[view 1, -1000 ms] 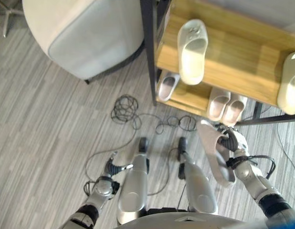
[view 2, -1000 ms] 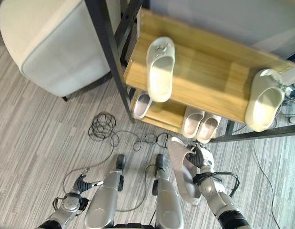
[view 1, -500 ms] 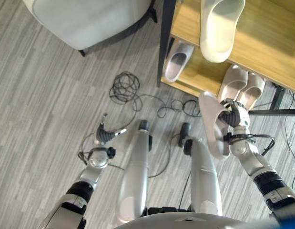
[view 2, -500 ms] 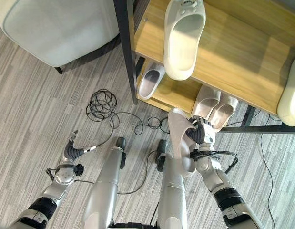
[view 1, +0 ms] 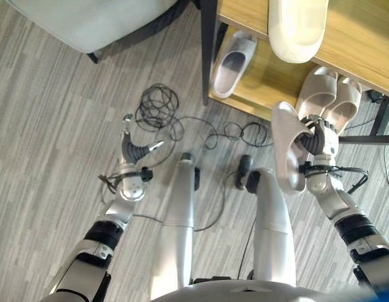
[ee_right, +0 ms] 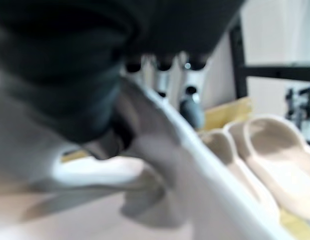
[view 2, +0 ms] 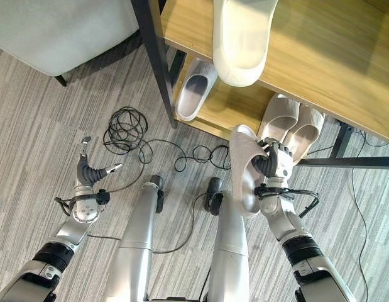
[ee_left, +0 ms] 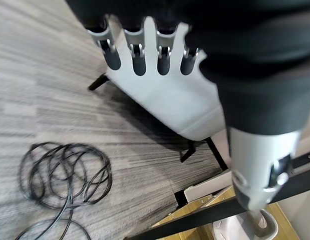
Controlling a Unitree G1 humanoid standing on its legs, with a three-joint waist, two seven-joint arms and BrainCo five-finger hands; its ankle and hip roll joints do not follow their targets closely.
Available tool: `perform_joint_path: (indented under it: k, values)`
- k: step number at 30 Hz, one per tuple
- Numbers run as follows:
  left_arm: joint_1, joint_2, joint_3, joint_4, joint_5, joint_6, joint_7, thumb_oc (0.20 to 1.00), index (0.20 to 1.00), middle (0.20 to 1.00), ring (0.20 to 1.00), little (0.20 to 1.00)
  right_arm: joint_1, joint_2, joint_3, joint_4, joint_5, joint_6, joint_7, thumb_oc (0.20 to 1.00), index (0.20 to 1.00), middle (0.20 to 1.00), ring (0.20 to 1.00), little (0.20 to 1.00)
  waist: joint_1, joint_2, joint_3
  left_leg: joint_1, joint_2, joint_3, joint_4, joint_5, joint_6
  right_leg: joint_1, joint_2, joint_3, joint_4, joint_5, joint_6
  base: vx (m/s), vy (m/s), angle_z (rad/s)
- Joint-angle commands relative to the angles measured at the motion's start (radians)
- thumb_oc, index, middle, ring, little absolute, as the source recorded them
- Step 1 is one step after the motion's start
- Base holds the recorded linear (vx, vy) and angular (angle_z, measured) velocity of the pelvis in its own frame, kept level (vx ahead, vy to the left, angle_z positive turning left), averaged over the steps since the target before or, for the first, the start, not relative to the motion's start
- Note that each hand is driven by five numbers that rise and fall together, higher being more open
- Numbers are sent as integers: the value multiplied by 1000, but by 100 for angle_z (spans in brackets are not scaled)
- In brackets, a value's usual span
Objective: Arrange the slippers neatly on the shoe rack.
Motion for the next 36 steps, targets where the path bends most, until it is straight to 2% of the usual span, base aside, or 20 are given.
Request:
perform_joint_path:
  k: [1,8,9,12,15,17,24,30,36]
  values:
    - [11,-3,-14,-24,11,-18,43,1000,1000,1000,1000,1000,-41,-143,7,55,-75,30,-59,200,200,200,200,200,5,49,-53,-45,14,-22,-61,-12,-19,11,-39,7,55,-152,24,0,0,0]
    - [-5,-19,-1,-34,-35,-9,45,1000,1000,1000,1000,1000,-152,-210,39,93,-113,82,-52,200,200,200,200,200,4,56,-57,-110,8,-22,-45,-12,-20,-59,-40,9,84,-157,20,3,-7,0]
    - [-15,-14,3,-39,-39,-10,47,1000,1000,1000,1000,1000,-193,-249,63,109,-151,108,-41,200,200,200,200,200,9,55,-57,-128,4,-24,-42,-11,-21,-78,-40,12,89,-156,20,0,0,0]
    - [-26,-13,11,-60,-36,-8,53,1000,1000,1000,1000,1000,-241,-269,81,124,-167,119,-36,200,200,200,200,200,8,56,-56,-148,1,-22,-46,-5,-23,-99,-41,13,88,-150,22,0,0,0]
    - [-57,1,4,-86,-14,1,63,1000,1000,1000,1000,1000,-311,-289,119,165,-176,137,-31,200,200,200,200,200,14,57,-57,-181,-9,-23,-52,4,-25,-131,-46,11,92,-146,24,20,-12,6]
    - [-72,33,-6,-114,50,10,65,1000,1000,1000,1000,1000,-351,-298,143,183,-190,142,-34,200,200,200,200,200,16,59,-57,-193,-10,-21,-55,7,-24,-145,-47,12,91,-144,27,34,18,10]
    - [-91,44,0,-178,33,10,70,1000,1000,1000,1000,1000,-474,-281,188,278,-144,168,-30,200,200,200,200,200,26,61,-67,-246,-20,-19,-54,11,-22,-195,-51,14,90,-135,31,6,4,1]
    - [-88,48,-9,-199,41,0,82,1000,1000,1000,1000,1000,-556,-267,222,340,-95,163,-46,200,200,200,200,200,35,60,-79,-283,-26,-9,-51,18,-20,-236,-54,22,97,-123,34,17,18,1]
    - [-84,54,-26,-204,29,-17,105,1000,1000,1000,1000,1000,-659,-257,265,424,-23,147,-60,200,200,200,200,200,51,56,-84,-309,-38,-9,-87,47,-21,-260,-64,19,76,-104,40,-8,3,5]
